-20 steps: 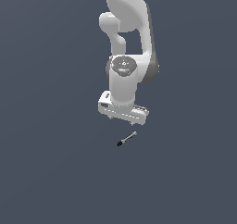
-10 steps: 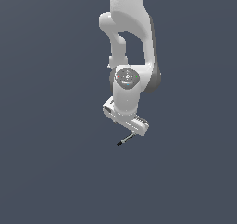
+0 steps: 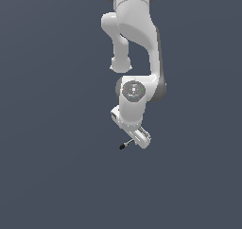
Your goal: Pick up the object and move it to a goal position.
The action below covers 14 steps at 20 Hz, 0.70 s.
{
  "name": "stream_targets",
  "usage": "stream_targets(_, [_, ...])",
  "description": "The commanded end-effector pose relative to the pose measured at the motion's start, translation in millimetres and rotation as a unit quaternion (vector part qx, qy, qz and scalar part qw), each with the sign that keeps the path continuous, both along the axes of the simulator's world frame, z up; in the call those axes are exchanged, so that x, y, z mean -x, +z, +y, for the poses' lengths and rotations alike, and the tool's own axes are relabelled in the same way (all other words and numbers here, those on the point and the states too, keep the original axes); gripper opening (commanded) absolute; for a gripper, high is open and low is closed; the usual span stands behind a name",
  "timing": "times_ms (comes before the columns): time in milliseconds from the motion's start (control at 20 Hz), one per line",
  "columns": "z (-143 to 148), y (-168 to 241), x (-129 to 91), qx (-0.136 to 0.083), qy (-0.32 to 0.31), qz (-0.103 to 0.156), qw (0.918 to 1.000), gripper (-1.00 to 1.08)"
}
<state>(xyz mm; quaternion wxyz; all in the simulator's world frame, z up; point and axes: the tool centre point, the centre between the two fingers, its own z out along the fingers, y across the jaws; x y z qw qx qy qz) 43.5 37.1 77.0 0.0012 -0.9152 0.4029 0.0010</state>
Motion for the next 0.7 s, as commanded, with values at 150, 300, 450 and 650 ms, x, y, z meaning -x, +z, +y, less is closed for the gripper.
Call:
stream_targets(150, [4.0, -10.6, -4.2, 0.001, -0.045, 0.0, 0.999, 1.0])
stream_targets(300, [5.4, -14.2, -5.4, 0.001, -0.061, 0.0, 0.9982, 1.0])
stream_targets(450, [6.2, -16.4, -6.2, 0.001, -0.07, 0.0, 0.9976, 1.0])
stream_targets(650, [6.5, -16.9, -6.1, 0.002, -0.07, 0.0, 0.9975, 1.0])
